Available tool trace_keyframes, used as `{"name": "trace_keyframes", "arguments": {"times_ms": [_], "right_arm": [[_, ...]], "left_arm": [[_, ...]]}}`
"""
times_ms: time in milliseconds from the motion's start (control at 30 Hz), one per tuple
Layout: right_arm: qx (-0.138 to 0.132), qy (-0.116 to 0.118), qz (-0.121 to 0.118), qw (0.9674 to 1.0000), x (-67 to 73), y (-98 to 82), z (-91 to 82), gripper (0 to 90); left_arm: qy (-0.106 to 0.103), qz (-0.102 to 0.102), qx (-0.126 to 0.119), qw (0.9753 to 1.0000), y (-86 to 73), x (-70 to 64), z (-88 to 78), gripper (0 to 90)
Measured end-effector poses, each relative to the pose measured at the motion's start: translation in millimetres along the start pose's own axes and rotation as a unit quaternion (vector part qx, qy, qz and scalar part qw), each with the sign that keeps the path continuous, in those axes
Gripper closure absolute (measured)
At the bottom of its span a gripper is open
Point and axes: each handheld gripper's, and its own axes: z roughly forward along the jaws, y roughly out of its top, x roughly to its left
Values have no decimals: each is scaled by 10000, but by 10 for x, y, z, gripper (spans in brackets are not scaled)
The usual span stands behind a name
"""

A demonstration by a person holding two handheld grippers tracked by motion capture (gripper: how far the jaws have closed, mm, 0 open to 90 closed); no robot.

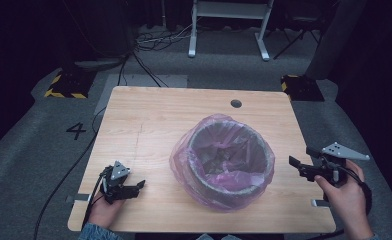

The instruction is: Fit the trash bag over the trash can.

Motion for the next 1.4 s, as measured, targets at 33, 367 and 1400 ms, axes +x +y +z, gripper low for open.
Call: {"name": "trace_keyframes", "arguments": {"times_ms": [33,367,1400], "right_arm": [[-28,-21,0,10000,-8,-28,19,209],[217,-178,98,9996,-40,-350,288,209],[1108,-88,-197,9936,-109,-825,729,67]], "left_arm": [[0,-8,-3,10000,0,-1,0,248],[1,1,7,10000,1,0,0,246],[9,23,0,10000,12,3,13,239]]}}
